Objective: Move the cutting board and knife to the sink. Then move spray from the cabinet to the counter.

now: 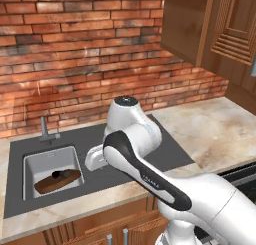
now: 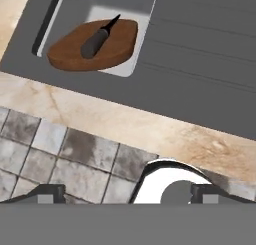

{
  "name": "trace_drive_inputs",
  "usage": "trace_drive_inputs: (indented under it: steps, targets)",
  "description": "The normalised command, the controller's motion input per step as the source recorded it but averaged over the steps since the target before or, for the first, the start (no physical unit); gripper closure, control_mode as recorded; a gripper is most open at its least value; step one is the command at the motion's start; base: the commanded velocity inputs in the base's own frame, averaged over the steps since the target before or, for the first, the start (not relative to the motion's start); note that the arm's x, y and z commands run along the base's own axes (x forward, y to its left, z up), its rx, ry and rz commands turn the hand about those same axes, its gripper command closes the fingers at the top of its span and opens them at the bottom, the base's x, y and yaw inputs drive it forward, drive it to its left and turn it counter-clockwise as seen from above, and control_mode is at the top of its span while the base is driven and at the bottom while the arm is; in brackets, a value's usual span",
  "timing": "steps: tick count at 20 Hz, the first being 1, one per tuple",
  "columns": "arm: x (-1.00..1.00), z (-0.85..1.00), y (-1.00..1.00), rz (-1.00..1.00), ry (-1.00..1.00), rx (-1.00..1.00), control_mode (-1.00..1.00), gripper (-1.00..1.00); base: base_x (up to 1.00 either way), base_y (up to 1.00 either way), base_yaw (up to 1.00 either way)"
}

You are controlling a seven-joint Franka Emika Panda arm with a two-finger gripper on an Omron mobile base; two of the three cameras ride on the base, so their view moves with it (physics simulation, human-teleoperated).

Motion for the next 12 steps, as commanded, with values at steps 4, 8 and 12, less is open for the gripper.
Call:
trace_drive_inputs:
  steps: [4, 8, 12]
  targets:
    - [-0.51, 0.00, -0.19, 0.00, -0.15, 0.05, -1.00, -1.00, 0.00, 0.00, 0.00]
    - [0.00, -0.01, 0.08, 0.00, 0.02, -0.04, -1.00, -1.00, 0.00, 0.00, 0.00]
    - [-0.14, -0.05, 0.00, 0.00, -0.02, 0.00, -1.00, -1.00, 0.00, 0.00, 0.00]
